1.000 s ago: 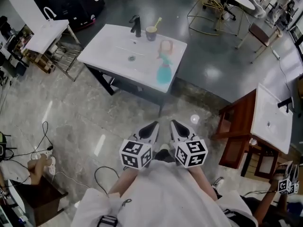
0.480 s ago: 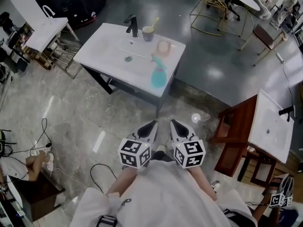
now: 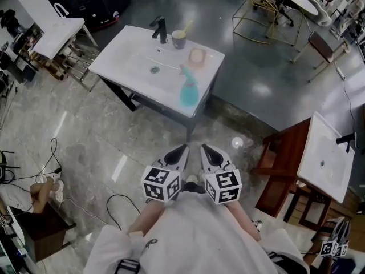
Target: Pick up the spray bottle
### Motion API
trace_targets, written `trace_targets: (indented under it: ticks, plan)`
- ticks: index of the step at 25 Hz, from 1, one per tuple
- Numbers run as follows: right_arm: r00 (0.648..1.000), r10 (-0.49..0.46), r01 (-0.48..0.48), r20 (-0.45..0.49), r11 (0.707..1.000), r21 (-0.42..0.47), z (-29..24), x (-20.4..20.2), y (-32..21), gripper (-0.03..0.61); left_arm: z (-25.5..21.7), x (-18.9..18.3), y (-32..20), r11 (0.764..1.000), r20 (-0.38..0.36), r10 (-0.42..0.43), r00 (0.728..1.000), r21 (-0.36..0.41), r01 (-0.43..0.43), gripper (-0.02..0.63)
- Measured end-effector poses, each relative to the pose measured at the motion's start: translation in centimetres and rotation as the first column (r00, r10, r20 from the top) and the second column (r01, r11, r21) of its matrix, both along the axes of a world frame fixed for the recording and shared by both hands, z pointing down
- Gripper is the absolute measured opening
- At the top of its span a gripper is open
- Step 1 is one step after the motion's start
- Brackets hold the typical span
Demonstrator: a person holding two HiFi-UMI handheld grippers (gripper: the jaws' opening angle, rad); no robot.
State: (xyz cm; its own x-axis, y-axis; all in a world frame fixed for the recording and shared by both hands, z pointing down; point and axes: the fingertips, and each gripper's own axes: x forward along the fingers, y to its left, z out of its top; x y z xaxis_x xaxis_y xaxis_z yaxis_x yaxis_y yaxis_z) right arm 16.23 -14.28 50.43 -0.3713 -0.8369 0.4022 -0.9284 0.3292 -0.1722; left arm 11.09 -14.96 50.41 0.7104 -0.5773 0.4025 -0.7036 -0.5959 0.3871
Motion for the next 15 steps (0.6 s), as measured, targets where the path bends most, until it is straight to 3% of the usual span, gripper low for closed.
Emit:
trace_targets:
  ticks: [15]
  plan:
    - [0.998,-0.069,0.069,0.009,0.998,0.012,0.0,-1.1,-0.3,0.028,-0.3,0.0,0.0,0.999,0.004,-0.03,1.0,0.017,0.03,0.032]
